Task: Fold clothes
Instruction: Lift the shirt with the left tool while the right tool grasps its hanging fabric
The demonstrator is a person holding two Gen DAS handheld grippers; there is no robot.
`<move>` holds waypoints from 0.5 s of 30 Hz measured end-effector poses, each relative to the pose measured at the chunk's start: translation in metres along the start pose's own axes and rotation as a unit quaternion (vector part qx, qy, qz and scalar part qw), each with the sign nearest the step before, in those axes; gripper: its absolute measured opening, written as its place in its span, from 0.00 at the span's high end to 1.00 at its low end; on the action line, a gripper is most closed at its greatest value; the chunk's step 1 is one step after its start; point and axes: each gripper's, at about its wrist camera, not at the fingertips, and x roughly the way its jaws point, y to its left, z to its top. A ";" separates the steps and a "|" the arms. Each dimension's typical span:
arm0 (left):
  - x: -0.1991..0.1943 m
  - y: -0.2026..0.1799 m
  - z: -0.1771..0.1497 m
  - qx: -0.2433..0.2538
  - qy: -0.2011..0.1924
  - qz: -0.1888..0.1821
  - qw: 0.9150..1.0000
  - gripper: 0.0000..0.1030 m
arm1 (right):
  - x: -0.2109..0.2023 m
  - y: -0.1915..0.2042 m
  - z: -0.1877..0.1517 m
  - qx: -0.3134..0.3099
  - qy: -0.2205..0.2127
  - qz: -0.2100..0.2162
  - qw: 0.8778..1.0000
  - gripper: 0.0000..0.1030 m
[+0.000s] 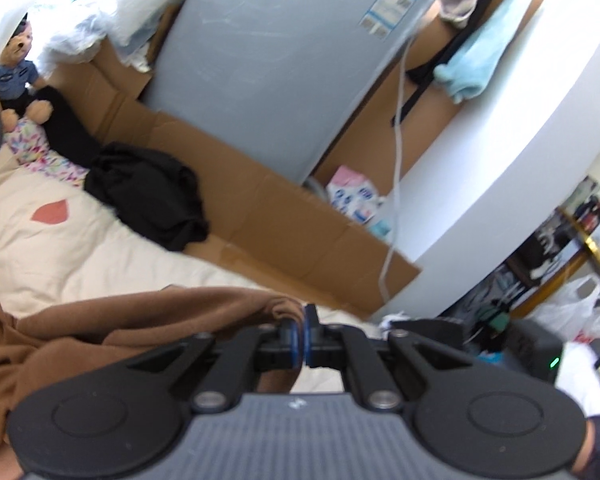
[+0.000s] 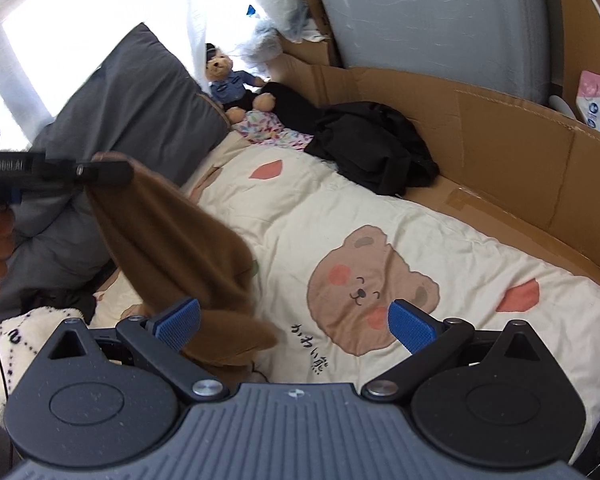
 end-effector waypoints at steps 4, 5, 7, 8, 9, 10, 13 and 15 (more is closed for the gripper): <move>-0.004 -0.023 0.001 0.004 -0.007 -0.021 1.000 0.98 | -0.003 0.007 -0.005 -0.024 0.009 -0.001 1.000 0.00; -0.004 -0.028 0.001 0.005 -0.009 -0.026 1.000 0.98 | -0.004 0.008 -0.006 -0.030 0.012 0.001 0.999 0.00; -0.005 -0.039 0.004 0.005 -0.011 -0.036 0.999 0.98 | -0.005 0.012 -0.006 -0.042 0.018 0.005 0.999 0.00; -0.005 -0.043 0.005 0.008 -0.011 -0.042 0.999 0.98 | -0.005 0.014 -0.007 -0.049 0.021 0.006 0.999 0.00; -0.006 -0.047 0.007 0.011 -0.013 -0.046 0.999 0.98 | -0.006 0.016 -0.007 -0.056 0.022 0.005 0.998 0.00; -0.007 -0.051 0.009 0.012 -0.015 -0.052 0.998 0.98 | -0.006 0.017 -0.007 -0.062 0.023 0.004 0.998 0.00; -0.010 -0.059 0.012 0.016 -0.021 -0.067 0.997 0.98 | -0.008 0.022 -0.010 -0.090 0.027 0.005 0.996 0.04; -0.009 -0.062 0.012 0.016 -0.024 -0.077 0.997 0.98 | -0.007 0.023 -0.012 -0.098 0.035 0.013 0.994 0.19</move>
